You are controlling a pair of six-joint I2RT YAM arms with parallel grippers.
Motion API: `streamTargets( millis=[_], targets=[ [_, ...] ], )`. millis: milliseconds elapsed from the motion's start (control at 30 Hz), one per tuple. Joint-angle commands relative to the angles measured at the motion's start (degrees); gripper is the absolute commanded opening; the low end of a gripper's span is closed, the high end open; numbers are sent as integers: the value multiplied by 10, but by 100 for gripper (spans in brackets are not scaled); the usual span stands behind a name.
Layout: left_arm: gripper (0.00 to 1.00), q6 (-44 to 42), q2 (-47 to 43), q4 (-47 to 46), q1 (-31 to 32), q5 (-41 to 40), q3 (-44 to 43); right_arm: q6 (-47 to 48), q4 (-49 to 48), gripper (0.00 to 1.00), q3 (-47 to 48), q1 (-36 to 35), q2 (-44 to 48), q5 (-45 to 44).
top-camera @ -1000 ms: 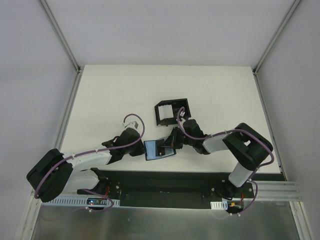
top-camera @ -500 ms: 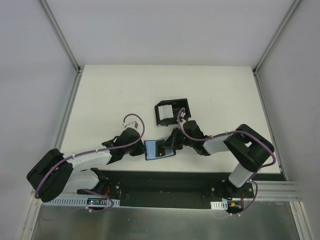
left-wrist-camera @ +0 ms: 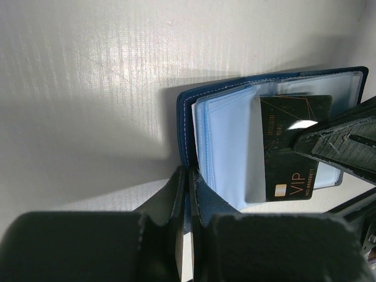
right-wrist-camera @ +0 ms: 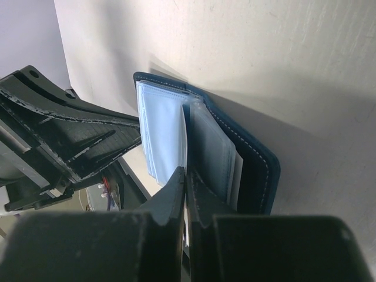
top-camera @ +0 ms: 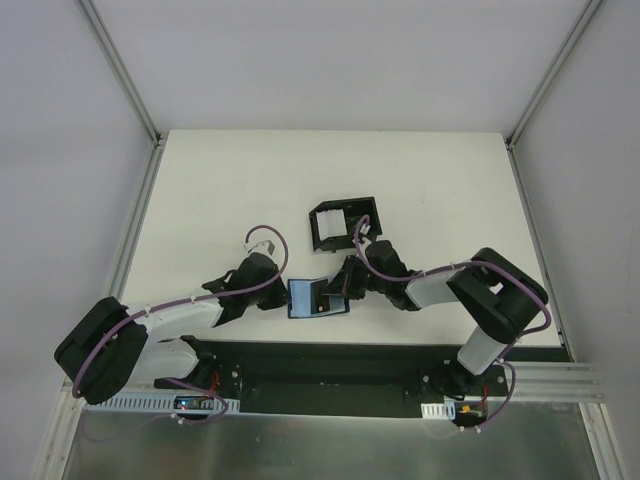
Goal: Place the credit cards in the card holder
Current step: Insert the credit card into the card holder.
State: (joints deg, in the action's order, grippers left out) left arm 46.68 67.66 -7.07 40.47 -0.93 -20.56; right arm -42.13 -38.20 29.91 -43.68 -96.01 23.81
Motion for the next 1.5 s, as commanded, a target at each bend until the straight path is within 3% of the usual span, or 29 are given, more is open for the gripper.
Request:
streamTargets(
  millis=[0,367,467,767,1233,1467],
  targets=[
    [0,-14,15,34,-7,-15,0,-8,17,3,13,-18,-3,-19],
    [0,-3,4,29,-7,-9,11,-21,18,9,29,-47,-8,-64],
    [0,-4,4,29,-7,-7,11,-16,31,22,26,-45,-1,-74],
    [0,-9,-6,30,-7,-9,19,31,166,36,49,-43,50,-111],
    [0,-12,-1,23,-7,3,12,86,294,38,176,-91,3,-112],
    [0,-7,-4,16,-7,7,17,82,293,40,197,-97,-21,-91]
  ],
)
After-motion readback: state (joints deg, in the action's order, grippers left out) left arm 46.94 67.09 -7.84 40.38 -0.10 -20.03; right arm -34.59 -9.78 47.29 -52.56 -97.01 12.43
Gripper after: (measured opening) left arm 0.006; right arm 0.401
